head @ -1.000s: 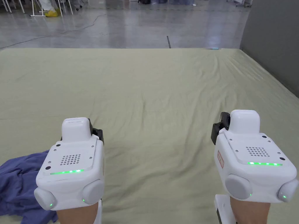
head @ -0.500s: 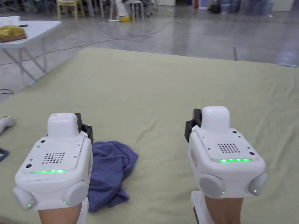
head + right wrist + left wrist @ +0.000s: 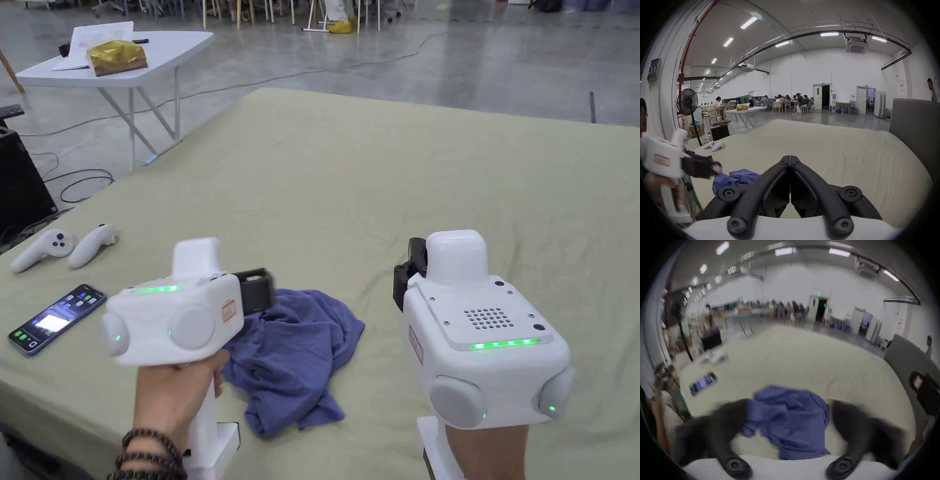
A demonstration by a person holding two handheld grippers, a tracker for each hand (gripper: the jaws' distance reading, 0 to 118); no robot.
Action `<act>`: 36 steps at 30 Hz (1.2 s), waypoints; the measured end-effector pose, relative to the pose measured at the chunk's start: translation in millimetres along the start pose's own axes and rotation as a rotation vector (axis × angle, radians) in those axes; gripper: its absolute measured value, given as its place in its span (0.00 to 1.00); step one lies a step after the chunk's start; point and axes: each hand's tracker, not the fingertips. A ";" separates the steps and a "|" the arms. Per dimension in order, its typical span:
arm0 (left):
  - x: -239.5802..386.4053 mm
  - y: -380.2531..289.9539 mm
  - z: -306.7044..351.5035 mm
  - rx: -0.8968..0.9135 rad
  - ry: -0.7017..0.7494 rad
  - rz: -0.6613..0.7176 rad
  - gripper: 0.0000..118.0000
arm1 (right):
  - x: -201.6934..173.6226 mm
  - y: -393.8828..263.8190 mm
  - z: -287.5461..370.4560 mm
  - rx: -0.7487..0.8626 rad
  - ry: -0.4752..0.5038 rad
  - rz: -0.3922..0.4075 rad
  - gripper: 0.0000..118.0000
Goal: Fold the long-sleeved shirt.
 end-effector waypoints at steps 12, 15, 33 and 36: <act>-7.4 -36.7 -129.7 -0.422 0.096 -0.067 0.39 | 8.4 -13.3 -5.2 -0.059 -0.019 0.010 0.02; 0.2 -29.6 -106.4 -0.309 0.086 -0.097 0.18 | 13.2 -16.3 -3.5 -0.063 -0.026 0.012 0.02; 383.9 5.7 -85.3 -0.202 -0.680 -0.393 0.17 | 179.5 -4.1 88.8 -0.009 -0.435 -0.072 0.02; 477.5 -41.7 -109.3 -0.303 -0.775 -0.446 0.17 | 219.7 -10.6 117.3 -0.026 -0.545 -0.104 0.02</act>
